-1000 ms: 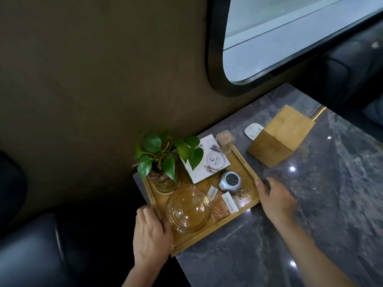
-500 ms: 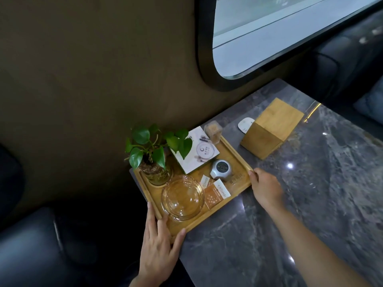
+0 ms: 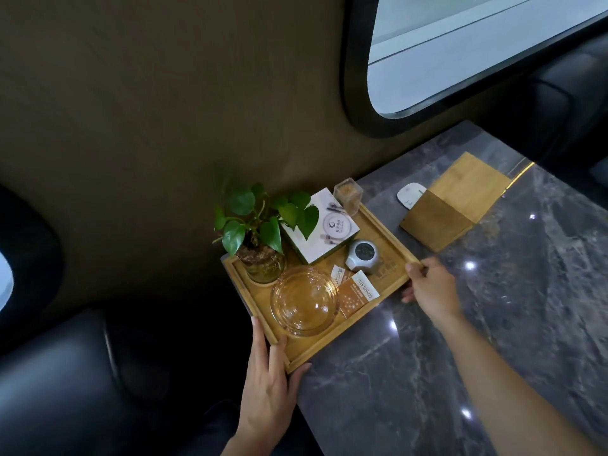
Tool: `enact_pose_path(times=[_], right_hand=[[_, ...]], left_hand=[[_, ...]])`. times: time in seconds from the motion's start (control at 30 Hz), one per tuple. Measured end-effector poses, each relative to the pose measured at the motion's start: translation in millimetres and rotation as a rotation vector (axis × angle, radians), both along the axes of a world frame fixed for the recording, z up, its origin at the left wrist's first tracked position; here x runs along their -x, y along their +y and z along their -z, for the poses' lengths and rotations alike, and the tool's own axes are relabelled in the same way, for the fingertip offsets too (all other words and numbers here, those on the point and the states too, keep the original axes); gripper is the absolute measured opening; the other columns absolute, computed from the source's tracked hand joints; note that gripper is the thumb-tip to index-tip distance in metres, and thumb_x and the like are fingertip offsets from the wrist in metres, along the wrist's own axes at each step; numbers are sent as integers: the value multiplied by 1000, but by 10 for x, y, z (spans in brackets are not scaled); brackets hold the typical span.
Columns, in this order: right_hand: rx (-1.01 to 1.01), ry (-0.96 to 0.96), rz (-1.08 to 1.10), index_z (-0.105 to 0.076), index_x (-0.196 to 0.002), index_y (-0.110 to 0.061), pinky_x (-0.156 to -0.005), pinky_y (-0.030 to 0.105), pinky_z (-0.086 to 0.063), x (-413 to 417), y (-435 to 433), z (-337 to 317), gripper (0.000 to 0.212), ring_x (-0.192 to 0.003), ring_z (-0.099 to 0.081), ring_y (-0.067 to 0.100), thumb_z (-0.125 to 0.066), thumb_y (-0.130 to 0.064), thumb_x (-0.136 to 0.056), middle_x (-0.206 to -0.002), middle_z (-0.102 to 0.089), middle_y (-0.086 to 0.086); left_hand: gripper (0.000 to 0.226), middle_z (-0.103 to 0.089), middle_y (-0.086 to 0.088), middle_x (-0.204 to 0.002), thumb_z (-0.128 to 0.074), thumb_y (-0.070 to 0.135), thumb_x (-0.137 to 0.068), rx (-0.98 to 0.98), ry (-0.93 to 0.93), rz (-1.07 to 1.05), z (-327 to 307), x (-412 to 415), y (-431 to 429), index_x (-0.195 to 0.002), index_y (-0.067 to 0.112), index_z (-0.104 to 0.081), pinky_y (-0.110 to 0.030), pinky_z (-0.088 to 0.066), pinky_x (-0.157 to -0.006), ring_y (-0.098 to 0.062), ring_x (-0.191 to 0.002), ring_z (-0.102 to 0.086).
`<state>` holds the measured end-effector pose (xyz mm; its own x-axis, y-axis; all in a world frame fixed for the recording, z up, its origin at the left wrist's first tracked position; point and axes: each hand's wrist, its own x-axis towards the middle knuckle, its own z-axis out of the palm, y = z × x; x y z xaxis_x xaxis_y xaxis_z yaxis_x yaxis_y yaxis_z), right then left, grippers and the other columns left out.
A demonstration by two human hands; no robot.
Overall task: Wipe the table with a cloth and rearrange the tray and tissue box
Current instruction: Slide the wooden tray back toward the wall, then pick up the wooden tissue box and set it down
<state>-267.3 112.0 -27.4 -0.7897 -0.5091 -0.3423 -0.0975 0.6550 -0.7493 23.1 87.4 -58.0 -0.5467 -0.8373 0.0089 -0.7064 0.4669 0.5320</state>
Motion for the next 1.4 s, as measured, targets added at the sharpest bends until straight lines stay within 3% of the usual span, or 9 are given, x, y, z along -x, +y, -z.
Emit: enact_pose_path(times=[0.27, 0.47, 0.7, 0.87, 0.97, 1.07, 1.13, 1.27, 1.4], right_hand=[[36, -67, -32, -46, -92, -7, -43, 26, -45, -22, -272, -32, 15, -47, -59, 24, -45, -21, -93, -71, -61, 13], [61, -65, -32, -46, -91, -9, -41, 22, -44, -32, -241, 5, 14, -44, -58, 20, -47, -24, -93, -67, -61, 11], [86, -71, -38, -45, -91, -10, -36, 20, -45, -22, -231, 24, 14, -42, -57, 17, -49, -23, -92, -62, -60, 9], [54, -65, -60, -44, -97, -7, -40, 26, -49, -20, -242, -17, 18, -46, -57, 19, -49, -24, -92, -65, -58, 8], [-6, -46, -74, -44, -104, -5, -35, 25, -46, -25, -230, -55, 26, -48, -57, 20, -49, -27, -92, -71, -57, 11], [-89, 47, -124, -44, -112, -5, -57, 41, -55, -26, -190, -94, 36, -69, -64, 33, -47, -34, -91, -89, -62, 17], [-135, 123, -134, -44, -118, -6, -78, 50, -52, -5, -146, -119, 39, -90, -62, 39, -47, -35, -91, -103, -63, 19], [-112, 237, -71, -58, -106, -7, -84, 43, -47, 65, -57, -251, 31, -100, -57, 39, -49, -32, -90, -106, -65, 21], [-28, 299, 28, -65, -95, -4, -78, 39, -45, 228, 45, -445, 24, -96, -60, 39, -52, -22, -89, -98, -67, 23]], left_hand=[[58, -14, -33, -146, -58, 41, -77, 6, 8, 0, 0, -7, -177, -115, -3, -53, -41, -49, -88, -45, -119, -48], [58, 3, -18, -148, -57, 37, -80, -45, 53, -25, -17, -27, -232, -119, -5, -48, -42, -54, -85, -46, -125, -43], [57, 7, -16, -150, -61, 33, -82, -68, 35, -24, -31, -42, -256, -122, -5, -45, -40, -53, -87, -42, -127, -41], [59, 0, -21, -154, -58, 39, -84, -74, -24, -34, -94, -45, -259, -126, 1, -43, -40, -43, -102, -37, -135, -33], [59, -22, -19, -151, -63, 45, -80, -34, -26, -58, -222, -87, -289, -122, 6, -49, -40, -40, -103, -33, -132, -38], [64, -53, -17, -125, -53, 58, -79, 63, 36, -168, -446, -71, -293, -114, 5, -51, -40, -47, -89, -31, -112, -55], [57, -58, -16, -112, -49, 52, -79, 157, 112, -176, -591, 20, -274, -110, 5, -51, -36, -45, -84, -30, -102, -58], [43, -62, -11, -100, -56, 42, -81, 189, 217, -121, -849, 400, -286, -105, 7, -54, -32, -43, -78, -25, -91, -59], [39, -61, -7, -111, -58, 38, -85, 74, 246, -13, -1073, 961, -415, -114, 12, -53, -34, -42, -86, -21, -103, -53]])
